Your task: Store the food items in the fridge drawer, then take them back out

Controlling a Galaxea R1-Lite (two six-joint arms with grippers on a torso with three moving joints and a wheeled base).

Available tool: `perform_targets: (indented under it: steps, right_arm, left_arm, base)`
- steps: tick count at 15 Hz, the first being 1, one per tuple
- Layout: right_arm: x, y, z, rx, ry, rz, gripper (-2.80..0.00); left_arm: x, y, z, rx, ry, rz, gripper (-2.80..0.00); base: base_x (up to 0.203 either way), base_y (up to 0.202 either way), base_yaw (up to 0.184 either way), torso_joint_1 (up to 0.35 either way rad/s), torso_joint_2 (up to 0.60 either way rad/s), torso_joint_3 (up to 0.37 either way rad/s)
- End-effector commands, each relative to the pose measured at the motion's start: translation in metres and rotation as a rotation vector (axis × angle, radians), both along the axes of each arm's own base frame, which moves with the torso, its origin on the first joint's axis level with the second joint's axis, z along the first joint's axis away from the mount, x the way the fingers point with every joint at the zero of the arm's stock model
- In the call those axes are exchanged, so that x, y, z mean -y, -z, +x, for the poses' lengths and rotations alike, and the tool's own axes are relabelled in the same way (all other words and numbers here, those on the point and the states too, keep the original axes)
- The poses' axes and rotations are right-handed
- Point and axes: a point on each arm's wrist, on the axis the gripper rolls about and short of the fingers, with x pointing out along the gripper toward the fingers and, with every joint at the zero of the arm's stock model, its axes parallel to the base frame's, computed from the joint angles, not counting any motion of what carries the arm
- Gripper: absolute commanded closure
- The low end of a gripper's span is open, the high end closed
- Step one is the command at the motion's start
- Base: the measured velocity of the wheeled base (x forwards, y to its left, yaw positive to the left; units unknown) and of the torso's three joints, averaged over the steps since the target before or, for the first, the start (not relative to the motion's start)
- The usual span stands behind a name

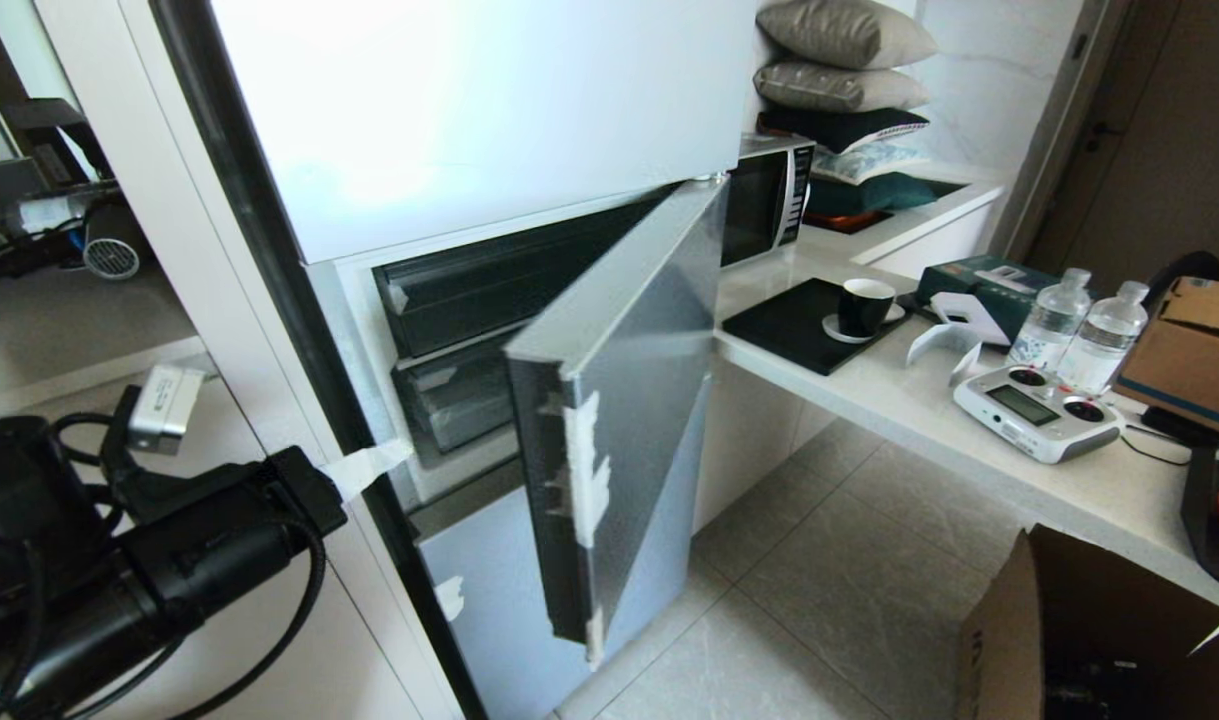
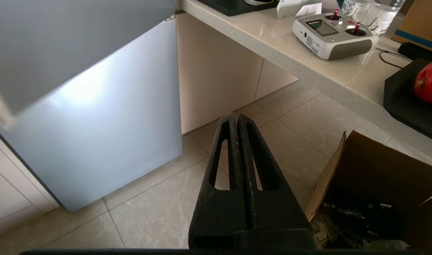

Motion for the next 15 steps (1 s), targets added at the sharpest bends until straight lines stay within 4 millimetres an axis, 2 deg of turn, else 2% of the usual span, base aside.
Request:
perform_targets:
  steps: [1,3,5,6,8,10,12,13,15]
  right_arm:
    - [0.000,0.000,0.000,-0.001,-0.001,0.001,0.00]
    - [0.000,0.000,0.000,0.000,-0.001,-0.001,0.00]
    - [0.000,0.000,0.000,-0.001,-0.001,0.000,0.00]
    - [0.000,0.000,0.000,0.000,-0.001,-0.001,0.00]
    - [0.000,0.000,0.000,0.000,-0.001,0.000,0.00]
    - [0.000,0.000,0.000,0.000,-0.001,0.001,0.00]
    - [0.000,0.000,0.000,-0.001,-0.001,-0.001,0.00]
    - [0.000,0.000,0.000,-0.001,-0.001,0.000,0.00]
    - [0.000,0.000,0.000,0.000,-0.001,-0.001,0.00]
  left_arm:
    - [-0.004,-0.011,-0.006,0.053,-0.010,-0.015,0.00]
    - [-0.013,-0.037,-0.022,0.176,-0.048,-0.015,0.00]
    - [-0.023,-0.069,-0.050,0.287,-0.076,0.022,0.00]
    - [-0.028,-0.083,-0.067,0.293,-0.084,0.070,0.00]
    - [-0.038,-0.097,-0.105,0.190,-0.077,0.227,0.00]
    - [-0.050,-0.101,-0.153,0.160,-0.060,0.374,0.00]
    - [-0.061,-0.098,-0.190,0.174,-0.091,0.454,0.00]
    - [-0.065,-0.094,-0.199,0.151,-0.175,0.491,0.00]
    - [-0.068,-0.082,-0.198,0.050,-0.396,0.551,0.00]
  base:
    - [0.000,0.000,0.000,0.000,0.00,0.000]
    - [0.000,0.000,0.000,0.000,0.00,0.000]
    - [0.000,0.000,0.000,0.000,0.00,0.000]
    - [0.000,0.000,0.000,0.000,0.00,0.000]
    - [0.000,0.000,0.000,0.000,0.00,0.000]
    - [0.000,0.000,0.000,0.000,0.00,0.000]
    - [0.000,0.000,0.000,0.000,0.00,0.000]
    - [0.000,0.000,0.000,0.000,0.00,0.000]
    - [0.000,0.000,0.000,0.000,0.00,0.000]
